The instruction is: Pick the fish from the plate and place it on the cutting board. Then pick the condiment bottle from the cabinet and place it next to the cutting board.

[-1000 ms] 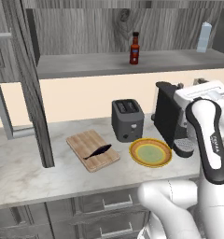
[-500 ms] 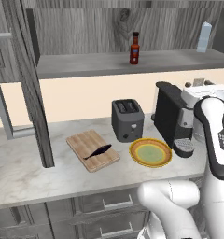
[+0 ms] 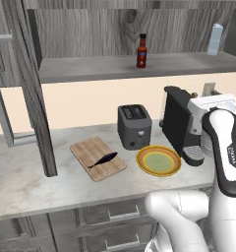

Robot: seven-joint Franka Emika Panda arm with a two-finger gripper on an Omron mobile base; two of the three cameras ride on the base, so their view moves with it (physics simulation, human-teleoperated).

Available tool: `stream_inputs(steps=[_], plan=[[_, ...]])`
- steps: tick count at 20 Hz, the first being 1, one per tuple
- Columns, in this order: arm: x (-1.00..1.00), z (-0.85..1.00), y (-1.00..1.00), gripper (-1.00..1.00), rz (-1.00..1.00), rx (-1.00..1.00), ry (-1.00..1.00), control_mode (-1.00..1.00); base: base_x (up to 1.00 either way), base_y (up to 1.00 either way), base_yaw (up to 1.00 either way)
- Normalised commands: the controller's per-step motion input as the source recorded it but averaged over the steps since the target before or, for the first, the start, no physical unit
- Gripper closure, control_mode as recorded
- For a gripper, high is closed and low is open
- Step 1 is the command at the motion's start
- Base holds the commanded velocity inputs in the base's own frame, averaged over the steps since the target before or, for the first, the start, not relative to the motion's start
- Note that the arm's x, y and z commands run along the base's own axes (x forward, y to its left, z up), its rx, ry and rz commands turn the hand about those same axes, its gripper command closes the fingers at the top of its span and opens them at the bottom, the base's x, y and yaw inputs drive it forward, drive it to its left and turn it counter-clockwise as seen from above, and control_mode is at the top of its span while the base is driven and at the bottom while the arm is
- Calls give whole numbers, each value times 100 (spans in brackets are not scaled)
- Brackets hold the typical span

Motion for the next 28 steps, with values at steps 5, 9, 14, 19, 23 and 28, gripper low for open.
stream_inputs(steps=[5, 9, 14, 19, 23, 28], plan=[[0, 10, 34, -100, 1, -4, 0, -100, 0, 0, 0], [0, 23, 27, -100, 0, -1, 0, -100, 0, 0, 0], [0, 27, 19, -100, 0, 0, 3, -100, 0, 0, 0], [0, 27, 14, -100, 0, 1, 8, -100, 0, 0, 0], [0, 25, 14, -100, 1, 3, 10, -100, 0, 0, 0], [0, 19, 14, -100, 1, 2, 10, -100, 0, 0, 0]])
